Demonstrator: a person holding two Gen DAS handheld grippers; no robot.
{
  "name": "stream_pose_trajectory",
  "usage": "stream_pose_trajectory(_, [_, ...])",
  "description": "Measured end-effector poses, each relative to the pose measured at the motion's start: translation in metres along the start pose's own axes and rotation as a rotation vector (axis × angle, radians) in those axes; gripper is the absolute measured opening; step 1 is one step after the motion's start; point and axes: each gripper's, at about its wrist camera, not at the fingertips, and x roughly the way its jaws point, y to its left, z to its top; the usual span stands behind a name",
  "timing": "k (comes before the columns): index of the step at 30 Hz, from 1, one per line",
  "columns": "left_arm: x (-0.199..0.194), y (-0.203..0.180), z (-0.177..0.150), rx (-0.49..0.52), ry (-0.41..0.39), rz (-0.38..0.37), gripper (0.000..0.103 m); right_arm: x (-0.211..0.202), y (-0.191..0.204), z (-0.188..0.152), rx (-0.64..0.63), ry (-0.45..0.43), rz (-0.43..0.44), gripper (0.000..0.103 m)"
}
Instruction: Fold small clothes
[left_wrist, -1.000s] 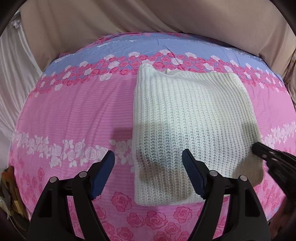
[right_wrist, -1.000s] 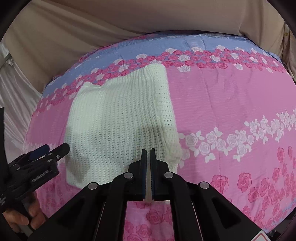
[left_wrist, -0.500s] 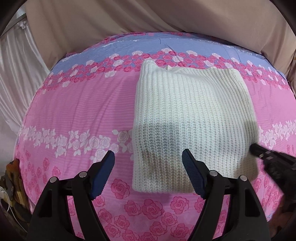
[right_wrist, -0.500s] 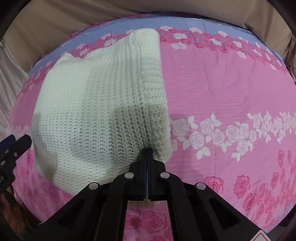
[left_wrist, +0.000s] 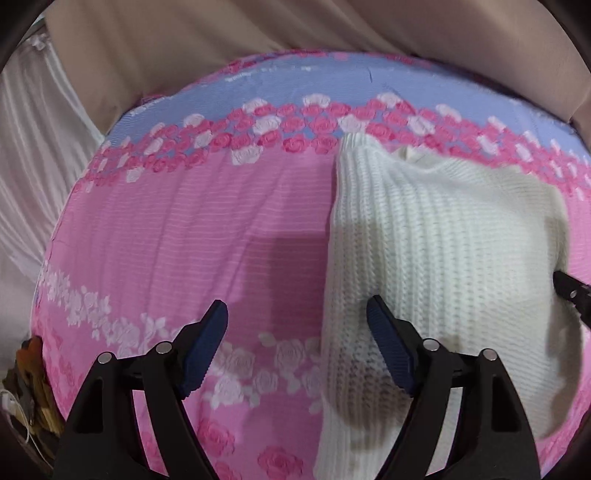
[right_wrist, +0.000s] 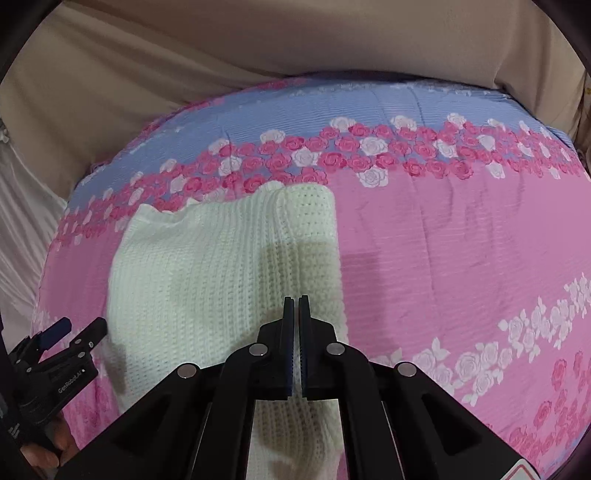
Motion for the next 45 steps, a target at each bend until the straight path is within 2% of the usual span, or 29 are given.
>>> stream_pose_trajectory(1, [0.003,-0.001,-0.001,-0.003,-0.013,0.008,0.085,0.025,-0.002,0.001,-0.010,0.069,-0.021,0.000])
stream_pose_trajectory(2, [0.003,0.001,0.000,-0.006,-0.027,0.010,0.085,0.035,-0.002,0.001,-0.020,0.076,-0.025,0.000])
stream_pose_trajectory(3, [0.000,0.002,-0.001,-0.007,-0.022,0.005,0.085,0.035,0.000,0.002,-0.037,0.037,-0.032,0.000])
stream_pose_trajectory(5, [-0.017,0.010,-0.006,-0.030,-0.024,-0.021,0.081,0.032,0.002,0.007,-0.037,0.050,-0.041,0.000])
stream_pose_trajectory(7, [-0.039,0.018,-0.018,-0.055,-0.047,-0.052,0.081,0.011,-0.001,0.002,-0.005,0.027,-0.004,0.000])
stream_pose_trajectory(8, [-0.053,0.022,-0.028,-0.071,-0.066,-0.063,0.082,-0.007,-0.005,-0.007,0.018,0.003,0.024,0.000])
stream_pose_trajectory(9, [-0.065,0.024,-0.039,-0.085,-0.086,-0.074,0.083,-0.021,-0.008,-0.017,0.034,-0.015,0.041,0.008])
stream_pose_trajectory(10, [-0.076,0.025,-0.053,-0.099,-0.103,-0.079,0.087,-0.036,-0.011,-0.030,0.049,-0.031,0.057,0.010])
stream_pose_trajectory(12, [-0.089,0.022,-0.078,-0.118,-0.107,-0.077,0.090,-0.062,-0.023,-0.062,0.073,-0.055,0.066,0.014])
stream_pose_trajectory(13, [-0.092,0.019,-0.089,-0.121,-0.109,-0.080,0.092,-0.072,-0.029,-0.083,0.088,-0.060,0.063,0.016])
stream_pose_trajectory(15, [-0.097,0.009,-0.113,-0.128,-0.103,-0.080,0.093,-0.081,-0.034,-0.113,0.093,-0.060,0.031,0.033])
stream_pose_trajectory(19, [-0.096,-0.007,-0.139,-0.135,-0.086,-0.089,0.093,-0.084,-0.035,-0.155,0.055,-0.056,-0.040,0.042])
stream_pose_trajectory(20, [-0.096,-0.009,-0.142,-0.133,-0.083,-0.091,0.093,-0.082,-0.033,-0.158,0.038,-0.052,-0.053,0.046])
stream_pose_trajectory(23, [-0.098,-0.014,-0.143,-0.107,-0.089,-0.091,0.093,-0.076,-0.028,-0.166,0.023,-0.029,-0.076,0.047])
stream_pose_trajectory(29, [-0.106,-0.021,-0.145,-0.062,-0.133,-0.067,0.092,-0.082,-0.017,-0.170,0.016,-0.061,-0.094,0.057])
stream_pose_trajectory(34, [-0.108,-0.025,-0.145,-0.027,-0.150,-0.062,0.092,-0.081,-0.007,-0.171,0.005,-0.067,-0.101,0.057])
stream_pose_trajectory(45, [-0.104,-0.031,-0.152,-0.007,-0.121,-0.061,0.092,-0.083,0.006,-0.178,-0.008,-0.073,-0.105,0.058])
